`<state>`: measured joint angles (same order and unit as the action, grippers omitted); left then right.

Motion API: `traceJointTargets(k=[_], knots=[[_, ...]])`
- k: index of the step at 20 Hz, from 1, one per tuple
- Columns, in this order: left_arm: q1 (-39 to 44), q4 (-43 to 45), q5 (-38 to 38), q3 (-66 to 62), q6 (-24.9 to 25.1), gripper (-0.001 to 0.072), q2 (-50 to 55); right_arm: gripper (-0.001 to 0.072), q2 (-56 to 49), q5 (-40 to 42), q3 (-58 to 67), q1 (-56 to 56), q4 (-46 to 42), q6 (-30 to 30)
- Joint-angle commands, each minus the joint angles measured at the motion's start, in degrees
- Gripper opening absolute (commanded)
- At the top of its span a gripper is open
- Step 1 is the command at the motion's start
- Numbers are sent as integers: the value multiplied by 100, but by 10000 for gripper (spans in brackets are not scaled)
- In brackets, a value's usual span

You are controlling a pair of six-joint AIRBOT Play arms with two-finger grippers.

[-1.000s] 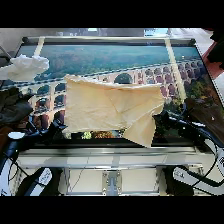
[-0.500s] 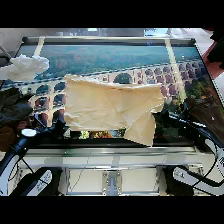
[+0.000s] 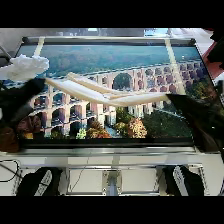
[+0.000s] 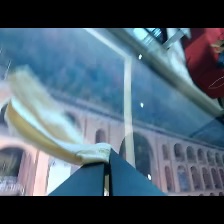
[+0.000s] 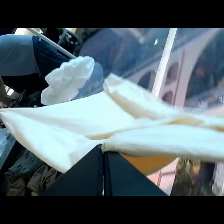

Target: Fold the shirts.

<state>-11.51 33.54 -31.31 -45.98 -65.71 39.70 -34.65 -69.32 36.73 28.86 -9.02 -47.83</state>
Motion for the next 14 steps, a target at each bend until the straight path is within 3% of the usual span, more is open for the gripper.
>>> traceJointTargets(k=[1, 5, 9, 12, 14], knots=[[7, 197, -505, -1351, 717, 7, -761, 27, 1845, -94, 1436, 260, -944, -1161], [7, 1091, -498, -2662, 675, 6, -1329, 25, 2671, 483, 3569, 282, -2844, -2402], [9, 2979, 50, -3716, -446, 5, -1318, 24, 2288, 990, 5198, 282, -4566, -2629], [9, 3777, 0, -3834, -929, 4, -1106, 24, 1368, 1008, 5663, 282, -4347, -2343], [9, 3803, -448, -3834, -1165, 4, -671, 24, 479, 813, 5670, 282, -3239, -1937]])
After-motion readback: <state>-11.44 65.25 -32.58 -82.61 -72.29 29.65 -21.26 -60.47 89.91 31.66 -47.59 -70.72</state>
